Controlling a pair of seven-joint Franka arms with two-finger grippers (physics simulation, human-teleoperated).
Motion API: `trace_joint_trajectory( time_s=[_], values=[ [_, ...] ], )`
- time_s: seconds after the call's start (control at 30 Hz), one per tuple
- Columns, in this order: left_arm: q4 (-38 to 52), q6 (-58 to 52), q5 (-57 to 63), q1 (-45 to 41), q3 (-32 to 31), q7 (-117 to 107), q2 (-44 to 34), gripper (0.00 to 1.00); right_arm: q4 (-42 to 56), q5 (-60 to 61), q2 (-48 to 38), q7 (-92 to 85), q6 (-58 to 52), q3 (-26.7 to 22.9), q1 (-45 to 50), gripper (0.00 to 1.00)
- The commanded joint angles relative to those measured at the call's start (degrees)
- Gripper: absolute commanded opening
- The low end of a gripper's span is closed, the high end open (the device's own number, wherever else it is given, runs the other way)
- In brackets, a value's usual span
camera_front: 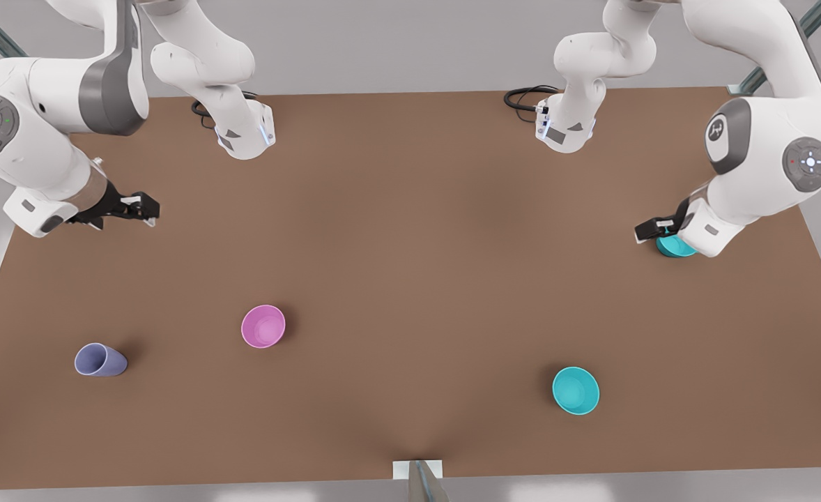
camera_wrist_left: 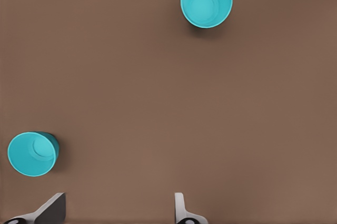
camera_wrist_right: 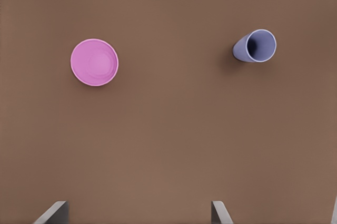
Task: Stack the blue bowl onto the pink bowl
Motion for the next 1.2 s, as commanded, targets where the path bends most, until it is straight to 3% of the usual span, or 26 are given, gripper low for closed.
trace_joint_trajectory(
  time_s=[0.0,0.1,0.17,0.33,1.13,1.17],
  values=[
    [0.0,0.2,0.0,0.0,0.0,2.3,0.0,1.0,0.3,0.2,0.4,-4.7,0.8,0.1,2.2,1.0],
    [0.0,0.1,0.1,-0.3,-0.1,2.3,0.8,1.0,4.2,0.3,10.4,-1.7,1.0,0.6,2.9,1.0],
    [0.0,-0.9,-0.1,-0.3,-0.1,1.9,1.2,1.0,3.3,1.5,21.7,2.9,12.4,0.7,3.9,1.0],
    [0.1,-0.9,-0.1,-0.2,-0.1,2.5,1.5,1.0,2.2,4.9,31.8,11.7,22.0,0.7,6.2,1.0],
    [0.1,-0.8,-0.1,-0.1,-0.1,2.5,1.7,1.0,2.4,11.9,43.7,15.5,29.2,0.6,3.4,1.0],
    [0.2,-0.8,-0.1,-0.1,-0.1,2.5,1.7,1.0,2.5,11.9,43.8,15.3,29.2,0.6,3.2,0.87]
  ],
)
